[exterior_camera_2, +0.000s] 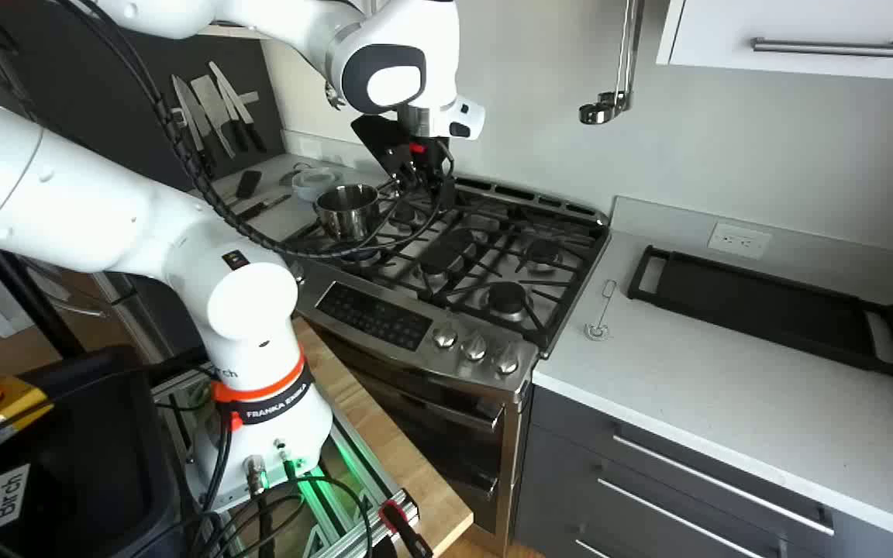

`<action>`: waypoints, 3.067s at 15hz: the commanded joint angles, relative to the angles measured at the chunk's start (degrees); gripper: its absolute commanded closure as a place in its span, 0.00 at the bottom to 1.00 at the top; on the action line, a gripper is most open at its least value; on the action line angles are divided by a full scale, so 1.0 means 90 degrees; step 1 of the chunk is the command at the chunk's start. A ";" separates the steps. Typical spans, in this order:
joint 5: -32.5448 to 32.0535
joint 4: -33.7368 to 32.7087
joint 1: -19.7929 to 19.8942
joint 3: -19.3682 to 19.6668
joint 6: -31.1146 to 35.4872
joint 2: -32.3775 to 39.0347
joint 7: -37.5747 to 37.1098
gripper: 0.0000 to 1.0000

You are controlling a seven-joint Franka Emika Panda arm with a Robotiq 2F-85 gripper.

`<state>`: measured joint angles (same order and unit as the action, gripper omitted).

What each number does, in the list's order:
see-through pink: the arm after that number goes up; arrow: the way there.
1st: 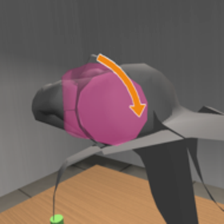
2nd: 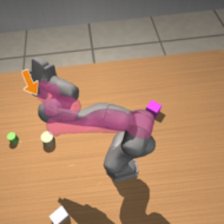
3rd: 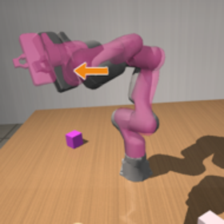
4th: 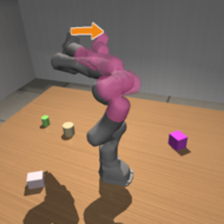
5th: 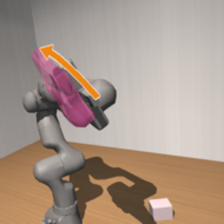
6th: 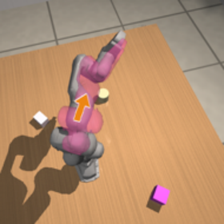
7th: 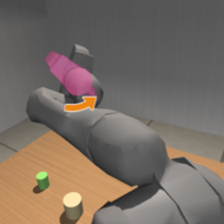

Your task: Move a salt shaker on the range hood to the right

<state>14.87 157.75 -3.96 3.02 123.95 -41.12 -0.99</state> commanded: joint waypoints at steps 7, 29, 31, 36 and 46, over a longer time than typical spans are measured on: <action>-0.0074 -0.0053 0.0111 -0.0098 -0.0110 0.0001 -0.0014 0.00; -0.2351 -0.2196 0.0383 -0.0988 -0.0619 -0.0297 -0.0115 0.00; -0.2412 -0.2265 0.0419 -0.0983 -0.0750 -0.0333 -0.0084 0.00; -0.2947 -0.2782 0.0644 -0.0972 -0.1828 -0.0623 0.0029 0.00; -0.4055 -0.3857 0.0607 -0.1109 -0.2771 -0.0685 -0.0056 0.00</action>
<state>-21.13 123.28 2.45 -7.39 99.41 -47.54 -0.99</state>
